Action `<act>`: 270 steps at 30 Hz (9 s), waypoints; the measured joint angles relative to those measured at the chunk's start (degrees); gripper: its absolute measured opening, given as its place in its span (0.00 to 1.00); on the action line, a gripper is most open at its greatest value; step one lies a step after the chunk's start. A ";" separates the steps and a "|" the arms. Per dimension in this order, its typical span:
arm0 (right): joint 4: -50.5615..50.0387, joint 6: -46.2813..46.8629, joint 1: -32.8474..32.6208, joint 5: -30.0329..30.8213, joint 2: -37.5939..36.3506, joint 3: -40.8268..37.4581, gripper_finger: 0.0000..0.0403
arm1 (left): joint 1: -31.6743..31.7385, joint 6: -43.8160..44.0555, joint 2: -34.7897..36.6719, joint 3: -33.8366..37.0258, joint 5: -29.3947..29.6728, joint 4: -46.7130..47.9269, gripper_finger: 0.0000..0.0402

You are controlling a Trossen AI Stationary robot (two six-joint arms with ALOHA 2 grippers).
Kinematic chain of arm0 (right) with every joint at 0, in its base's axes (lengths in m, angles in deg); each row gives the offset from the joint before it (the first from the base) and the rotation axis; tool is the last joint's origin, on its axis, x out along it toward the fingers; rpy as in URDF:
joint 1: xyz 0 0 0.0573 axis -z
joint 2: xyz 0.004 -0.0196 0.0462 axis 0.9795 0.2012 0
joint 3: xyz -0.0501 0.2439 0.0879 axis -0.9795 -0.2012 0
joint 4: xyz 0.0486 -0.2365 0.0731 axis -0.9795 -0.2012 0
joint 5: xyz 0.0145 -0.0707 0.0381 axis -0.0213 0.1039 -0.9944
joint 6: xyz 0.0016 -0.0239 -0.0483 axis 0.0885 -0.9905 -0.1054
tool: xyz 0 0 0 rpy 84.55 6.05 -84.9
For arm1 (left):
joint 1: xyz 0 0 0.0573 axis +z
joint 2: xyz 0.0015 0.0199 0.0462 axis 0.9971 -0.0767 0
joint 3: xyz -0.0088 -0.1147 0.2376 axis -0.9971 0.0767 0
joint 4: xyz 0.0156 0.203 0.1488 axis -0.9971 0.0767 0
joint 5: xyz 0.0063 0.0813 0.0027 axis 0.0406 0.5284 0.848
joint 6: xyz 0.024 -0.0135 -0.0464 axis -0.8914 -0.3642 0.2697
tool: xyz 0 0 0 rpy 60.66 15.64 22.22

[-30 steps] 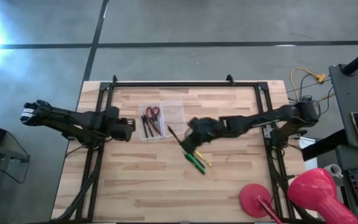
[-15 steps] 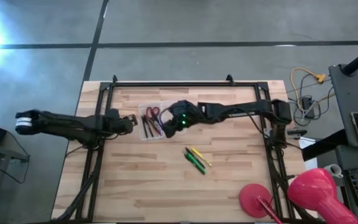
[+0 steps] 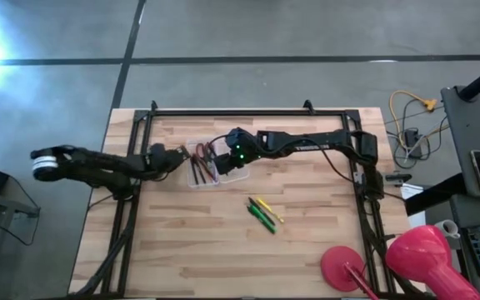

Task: Pick & place school supplies into a supply box
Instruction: Put the black pen into the transparent supply box, then put the yellow pen into the transparent supply box, then put the black pen into the transparent supply box

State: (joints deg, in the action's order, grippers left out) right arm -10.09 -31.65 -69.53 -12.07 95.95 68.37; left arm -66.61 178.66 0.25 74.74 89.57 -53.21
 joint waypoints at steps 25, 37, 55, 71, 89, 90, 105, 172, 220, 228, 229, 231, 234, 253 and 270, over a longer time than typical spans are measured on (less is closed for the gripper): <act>-13.18 0.95 1.28 8.28 -7.08 -7.70 0.03 | 0.41 -28.12 -10.73 -20.67 -9.96 12.75 0.27; -1.58 6.48 1.03 2.01 -3.56 -12.98 0.22 | -0.33 -28.10 9.12 -16.63 -9.36 11.44 0.27; -28.14 -13.41 -14.33 10.93 -22.66 -17.80 0.44 | -11.06 -28.12 11.81 -17.44 -12.07 11.52 0.27; -13.67 10.50 -31.03 21.01 -17.13 -34.63 0.38 | -13.84 -32.31 11.85 -17.35 -12.66 11.50 0.27; -13.61 15.69 -29.19 22.07 -4.73 -29.78 0.29 | -13.84 -32.42 11.85 -17.31 -14.97 11.68 0.27; -13.61 15.72 -29.18 22.43 -4.72 -29.80 0.26 | -13.84 -32.42 11.85 -17.31 -15.12 11.78 0.27; -15.40 7.44 -30.17 15.93 -13.36 -30.76 0.04 | -13.84 -32.58 11.83 -17.31 -15.17 11.73 0.27; -40.54 -3.60 -22.57 20.78 -49.32 -35.13 0.39 | -30.48 -101.59 -48.11 -71.34 -39.62 23.57 0.27; -40.28 -3.00 -27.71 26.81 -49.75 -39.81 0.41 | -27.61 -104.13 -57.01 -77.77 -34.62 27.75 0.27; -40.18 -2.35 -27.71 26.79 -49.75 -40.04 0.41 | -28.03 -101.85 -55.05 -77.63 -34.01 28.12 0.27; -40.21 -1.92 -27.71 26.79 -49.75 -40.08 0.41 | -28.21 -101.52 -55.05 -77.63 -34.09 27.73 0.27; -40.19 -1.36 -27.71 26.79 -49.75 -40.16 0.41 | -28.78 -101.42 -54.96 -77.24 -34.19 26.52 0.27; -40.19 -1.04 -27.71 26.79 -49.75 -40.39 0.41 | -29.82 -101.40 -55.10 -75.66 -34.26 25.81 0.27; -40.19 0.06 -27.71 26.74 -49.72 -40.47 0.41 | -30.48 -100.09 -55.40 -71.59 -30.75 17.88 0.27; -40.19 0.45 -27.71 26.72 -49.72 -40.47 0.41 | -30.21 -96.64 -56.38 -67.33 -30.65 13.65 0.27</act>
State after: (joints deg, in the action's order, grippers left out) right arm -50.29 -31.20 -97.24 14.66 46.23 27.91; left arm -96.83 82.02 -56.13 7.41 58.92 -39.56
